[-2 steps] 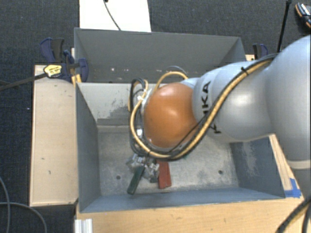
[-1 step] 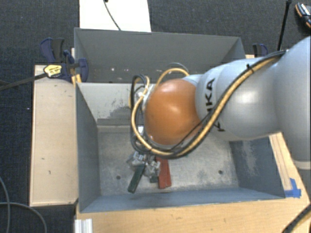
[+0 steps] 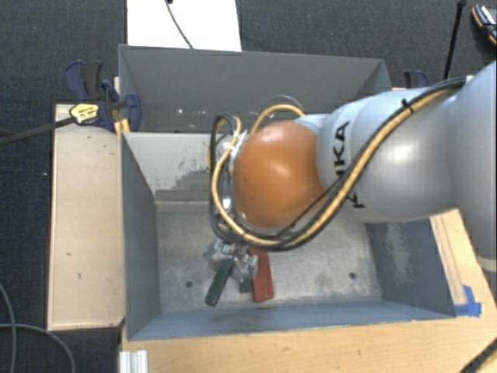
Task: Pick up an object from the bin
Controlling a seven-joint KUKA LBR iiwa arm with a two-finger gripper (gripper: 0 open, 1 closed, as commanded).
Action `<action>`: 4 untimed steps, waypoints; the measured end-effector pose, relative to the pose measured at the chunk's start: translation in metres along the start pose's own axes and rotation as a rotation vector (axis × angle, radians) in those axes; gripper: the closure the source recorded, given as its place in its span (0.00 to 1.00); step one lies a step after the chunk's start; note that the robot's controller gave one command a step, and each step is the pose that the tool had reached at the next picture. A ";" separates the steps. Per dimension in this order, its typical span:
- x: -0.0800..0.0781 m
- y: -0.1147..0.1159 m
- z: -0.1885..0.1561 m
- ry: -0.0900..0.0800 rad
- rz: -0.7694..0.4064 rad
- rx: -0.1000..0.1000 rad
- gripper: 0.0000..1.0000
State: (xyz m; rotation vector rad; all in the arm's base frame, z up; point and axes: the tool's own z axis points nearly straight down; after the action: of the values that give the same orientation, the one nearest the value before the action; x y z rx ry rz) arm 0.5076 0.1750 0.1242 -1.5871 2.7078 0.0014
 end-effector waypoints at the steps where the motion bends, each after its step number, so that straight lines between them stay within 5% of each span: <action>1: 0.000 0.000 -0.008 -0.001 0.001 0.001 1.00; 4: -0.001 0.000 -0.018 0.000 0.008 0.000 1.00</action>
Offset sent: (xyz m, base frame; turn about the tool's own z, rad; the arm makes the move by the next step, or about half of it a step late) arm 0.0000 -0.0001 0.0156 0.0000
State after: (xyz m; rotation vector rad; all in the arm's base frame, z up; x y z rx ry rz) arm 0.5083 0.1753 0.1418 -1.5756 2.7140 0.0015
